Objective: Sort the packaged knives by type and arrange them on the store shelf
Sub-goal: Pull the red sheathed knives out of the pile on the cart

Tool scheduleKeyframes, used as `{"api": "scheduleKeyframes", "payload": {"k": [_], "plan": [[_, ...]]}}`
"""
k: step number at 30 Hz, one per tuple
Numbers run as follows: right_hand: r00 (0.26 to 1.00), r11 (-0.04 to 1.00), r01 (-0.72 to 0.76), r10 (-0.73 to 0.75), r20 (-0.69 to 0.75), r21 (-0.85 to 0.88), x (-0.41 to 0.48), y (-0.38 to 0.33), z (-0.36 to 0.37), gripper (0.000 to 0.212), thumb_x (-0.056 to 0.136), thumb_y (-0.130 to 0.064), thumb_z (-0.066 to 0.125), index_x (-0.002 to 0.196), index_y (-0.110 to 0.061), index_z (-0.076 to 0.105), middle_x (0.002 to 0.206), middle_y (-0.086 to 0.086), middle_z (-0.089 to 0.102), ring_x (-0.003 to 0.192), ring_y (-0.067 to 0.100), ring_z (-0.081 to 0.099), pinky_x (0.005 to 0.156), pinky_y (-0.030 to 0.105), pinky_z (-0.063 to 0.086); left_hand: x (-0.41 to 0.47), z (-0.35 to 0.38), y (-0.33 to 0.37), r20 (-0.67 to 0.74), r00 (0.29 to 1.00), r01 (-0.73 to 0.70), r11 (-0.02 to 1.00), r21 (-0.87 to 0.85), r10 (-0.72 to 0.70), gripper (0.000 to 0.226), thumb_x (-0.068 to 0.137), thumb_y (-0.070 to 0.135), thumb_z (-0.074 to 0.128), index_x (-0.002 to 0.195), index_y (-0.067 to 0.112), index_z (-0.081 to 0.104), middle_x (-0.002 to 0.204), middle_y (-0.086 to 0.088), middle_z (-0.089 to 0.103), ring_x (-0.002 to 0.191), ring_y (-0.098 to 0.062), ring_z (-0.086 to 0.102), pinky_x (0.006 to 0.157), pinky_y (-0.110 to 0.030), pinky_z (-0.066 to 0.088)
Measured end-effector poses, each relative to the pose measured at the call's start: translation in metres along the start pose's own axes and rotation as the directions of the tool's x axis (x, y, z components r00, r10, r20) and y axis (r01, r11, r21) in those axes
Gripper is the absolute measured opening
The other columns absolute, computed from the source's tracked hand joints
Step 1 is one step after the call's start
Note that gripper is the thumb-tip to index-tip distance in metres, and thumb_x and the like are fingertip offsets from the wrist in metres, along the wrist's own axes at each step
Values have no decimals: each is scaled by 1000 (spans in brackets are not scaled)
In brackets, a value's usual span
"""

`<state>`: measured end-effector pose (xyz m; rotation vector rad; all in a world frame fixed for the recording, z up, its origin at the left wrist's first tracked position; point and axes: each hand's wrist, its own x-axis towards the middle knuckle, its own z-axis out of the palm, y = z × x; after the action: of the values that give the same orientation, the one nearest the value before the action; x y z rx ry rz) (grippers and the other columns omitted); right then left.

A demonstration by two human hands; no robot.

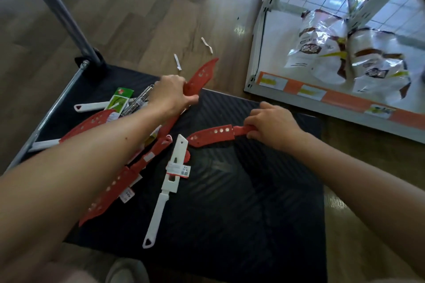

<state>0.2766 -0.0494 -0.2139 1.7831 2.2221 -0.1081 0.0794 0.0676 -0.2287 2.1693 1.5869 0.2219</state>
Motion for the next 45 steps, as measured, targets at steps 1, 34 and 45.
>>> {"api": "scheduleKeyframes", "payload": {"k": [1,34,45], "plan": [[999,999,-35,34,-33,-24,1,5,-7,33,92,-42,51,121,-29,59,118,-7,59,109,16,48,80,27,39,1,-4,3,-35,999,9,995,-104,-12,38,79,43,67,100,11,71,104,-10,71,99,-28,65,87,-37,51],[554,242,-775,705,443,583,-162,56,84,29,82,-47,65,87,-18,68,76,-4,68,74,13,67,67,29,56,-97,158,182,288,956,118,972,-201,-57,33,75,41,67,93,13,65,98,-8,67,96,-30,64,75,-32,51],[613,229,-753,585,531,617,-151,26,102,27,79,-40,72,75,-16,60,69,-1,65,62,13,65,70,34,60,-101,170,176,159,981,139,977,-163,-113,45,82,36,68,114,10,52,116,-9,56,105,-30,60,83,-39,50]]}}
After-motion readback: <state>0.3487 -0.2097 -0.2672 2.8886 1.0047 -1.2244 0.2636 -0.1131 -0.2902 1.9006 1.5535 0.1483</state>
